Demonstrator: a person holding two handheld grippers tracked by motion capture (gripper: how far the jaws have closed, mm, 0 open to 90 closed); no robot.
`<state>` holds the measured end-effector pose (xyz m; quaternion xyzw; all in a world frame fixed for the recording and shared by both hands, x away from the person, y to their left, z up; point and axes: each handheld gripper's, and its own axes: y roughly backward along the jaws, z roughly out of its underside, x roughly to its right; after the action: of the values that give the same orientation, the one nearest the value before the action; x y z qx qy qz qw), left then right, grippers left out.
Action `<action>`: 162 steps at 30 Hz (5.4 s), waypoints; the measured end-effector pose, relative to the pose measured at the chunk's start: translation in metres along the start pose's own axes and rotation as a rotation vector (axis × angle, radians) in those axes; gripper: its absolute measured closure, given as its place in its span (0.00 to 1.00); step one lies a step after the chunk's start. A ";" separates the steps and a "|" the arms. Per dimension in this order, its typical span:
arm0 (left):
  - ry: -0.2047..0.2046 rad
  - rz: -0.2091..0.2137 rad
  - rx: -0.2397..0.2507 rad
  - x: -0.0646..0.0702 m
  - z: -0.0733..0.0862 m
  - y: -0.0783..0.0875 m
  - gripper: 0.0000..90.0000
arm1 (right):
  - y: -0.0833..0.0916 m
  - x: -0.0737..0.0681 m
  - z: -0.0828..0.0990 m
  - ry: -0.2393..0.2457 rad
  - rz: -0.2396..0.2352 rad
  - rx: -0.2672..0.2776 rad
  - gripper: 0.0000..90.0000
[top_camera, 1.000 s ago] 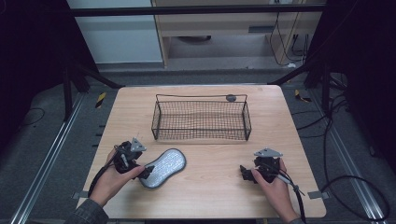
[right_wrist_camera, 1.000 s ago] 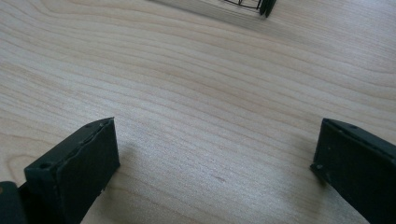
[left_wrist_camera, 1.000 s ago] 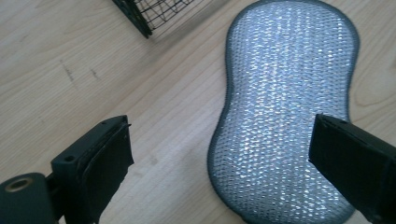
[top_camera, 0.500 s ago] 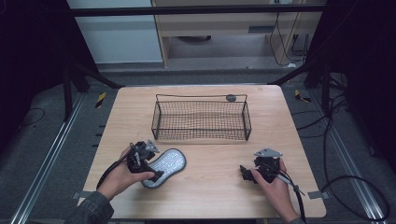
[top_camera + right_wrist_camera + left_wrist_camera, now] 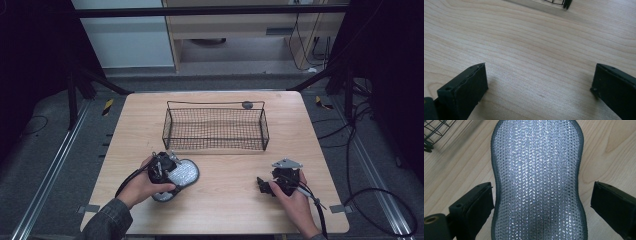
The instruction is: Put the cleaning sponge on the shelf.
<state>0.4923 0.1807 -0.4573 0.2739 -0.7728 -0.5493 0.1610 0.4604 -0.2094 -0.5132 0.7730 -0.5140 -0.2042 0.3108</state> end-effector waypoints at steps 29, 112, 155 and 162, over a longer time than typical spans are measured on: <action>0.028 0.027 -0.049 -0.009 -0.005 -0.027 0.02 | 0.001 -0.001 0.000 0.004 -0.008 -0.009 0.00; -0.344 -0.227 0.105 -0.030 -0.106 0.082 0.10 | -0.001 -0.001 -0.001 0.020 -0.018 -0.005 0.00; -0.491 -0.329 0.079 -0.043 -0.164 0.070 0.10 | -0.003 -0.002 -0.003 0.030 -0.030 -0.002 0.01; -0.488 -0.333 0.091 -0.049 -0.168 0.065 0.10 | -0.003 -0.002 -0.002 0.029 -0.032 0.001 0.01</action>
<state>0.6077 0.0983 -0.3359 0.2637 -0.7569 -0.5827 -0.1340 0.4628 -0.2064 -0.5133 0.7843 -0.4970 -0.1975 0.3146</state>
